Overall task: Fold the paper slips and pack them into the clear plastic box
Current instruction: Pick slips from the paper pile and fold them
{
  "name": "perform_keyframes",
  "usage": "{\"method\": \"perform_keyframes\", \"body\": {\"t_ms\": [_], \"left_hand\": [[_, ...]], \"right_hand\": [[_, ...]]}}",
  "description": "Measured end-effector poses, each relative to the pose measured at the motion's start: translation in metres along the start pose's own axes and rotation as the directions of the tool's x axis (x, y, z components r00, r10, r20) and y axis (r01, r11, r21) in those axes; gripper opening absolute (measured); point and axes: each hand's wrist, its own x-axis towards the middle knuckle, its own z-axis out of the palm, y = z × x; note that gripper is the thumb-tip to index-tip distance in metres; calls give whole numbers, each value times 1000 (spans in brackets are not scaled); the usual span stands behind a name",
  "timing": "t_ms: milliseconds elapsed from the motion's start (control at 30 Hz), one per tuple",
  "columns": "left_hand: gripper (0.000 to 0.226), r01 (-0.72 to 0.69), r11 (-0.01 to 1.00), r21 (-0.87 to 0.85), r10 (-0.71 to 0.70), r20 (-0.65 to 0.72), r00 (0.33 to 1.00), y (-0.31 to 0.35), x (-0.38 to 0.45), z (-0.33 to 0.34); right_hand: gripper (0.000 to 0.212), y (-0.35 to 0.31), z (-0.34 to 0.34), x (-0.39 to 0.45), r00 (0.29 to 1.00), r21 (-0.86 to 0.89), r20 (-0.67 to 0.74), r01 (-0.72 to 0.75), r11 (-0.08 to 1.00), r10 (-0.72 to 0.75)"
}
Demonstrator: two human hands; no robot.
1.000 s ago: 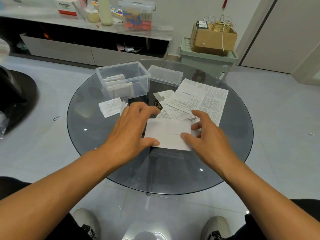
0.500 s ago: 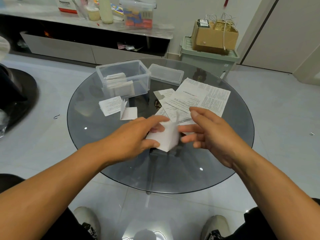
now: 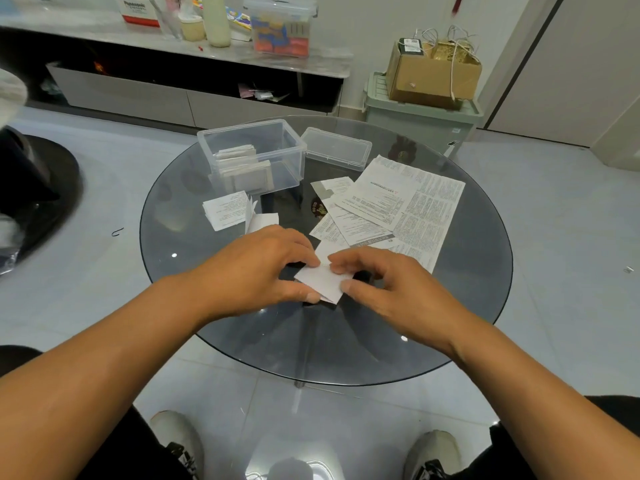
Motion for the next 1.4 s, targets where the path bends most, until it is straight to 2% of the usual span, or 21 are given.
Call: {"method": "perform_keyframes", "body": {"t_ms": [133,200,267,333,367,467,533,633,833,933,1000,1100,1167,1200,1267,1333,1400], "left_hand": [[29,-123,989,87,128,-61,990,-2,2,3],[25,-94,995,39,97,-89,991,-1,3,5],[27,-10,993,-114,1,-77,997,5,3,6],[36,53,962,-267,-63,-31,998,12,2,4],[40,78,943,-322,-81,4,997,15,2,4],[42,121,917,-381,-108,58,993,19,2,8],[32,108,912,-396,-120,-6,993,18,4,17],[31,129,904,-409,-170,-66,983,17,8,25],[36,122,975,-186,-148,-129,981,19,10,27],[36,-80,997,-1,79,-171,982,11,12,27],[29,-232,971,57,237,-124,964,11,13,28],[39,-340,930,137,350,-61,935,11,13,28],[33,-365,901,236,391,-75,917,12,12,28],[29,-350,891,289,388,-86,918,12,11,28],[39,-248,896,369,297,-82,951,19,11,25],[45,-88,897,432,150,-110,983,22,12,20],[48,76,855,513,2,-150,989,19,11,14]], "right_hand": [[58,0,0,-3,998,-75,57,44,996,-40],[62,0,0,-3,997,-77,64,54,996,-49],[49,1,1,-3,999,-39,16,47,998,-46],[20,1,1,-2,996,-45,-75,37,998,-40],[13,2,1,-1,994,-36,-106,24,999,-28],[12,7,4,1,988,121,-140,-44,992,61],[25,9,3,1,983,192,-148,-79,978,108],[41,8,4,3,973,224,-160,-125,966,163],[53,7,10,6,952,98,-228,-184,978,202],[57,8,10,8,957,53,-219,-183,982,190],[53,13,4,10,968,59,-161,-184,981,191],[40,18,-9,11,982,75,-65,-171,982,176],[23,20,-11,11,977,112,-174,-109,988,127],[13,20,-11,12,959,105,-266,-71,992,96],[8,20,-11,14,910,-56,-414,-18,998,-7],[18,24,-13,22,901,-208,-426,-4,978,-87],[34,26,-15,28,935,-213,-354,-52,976,-27]]}}
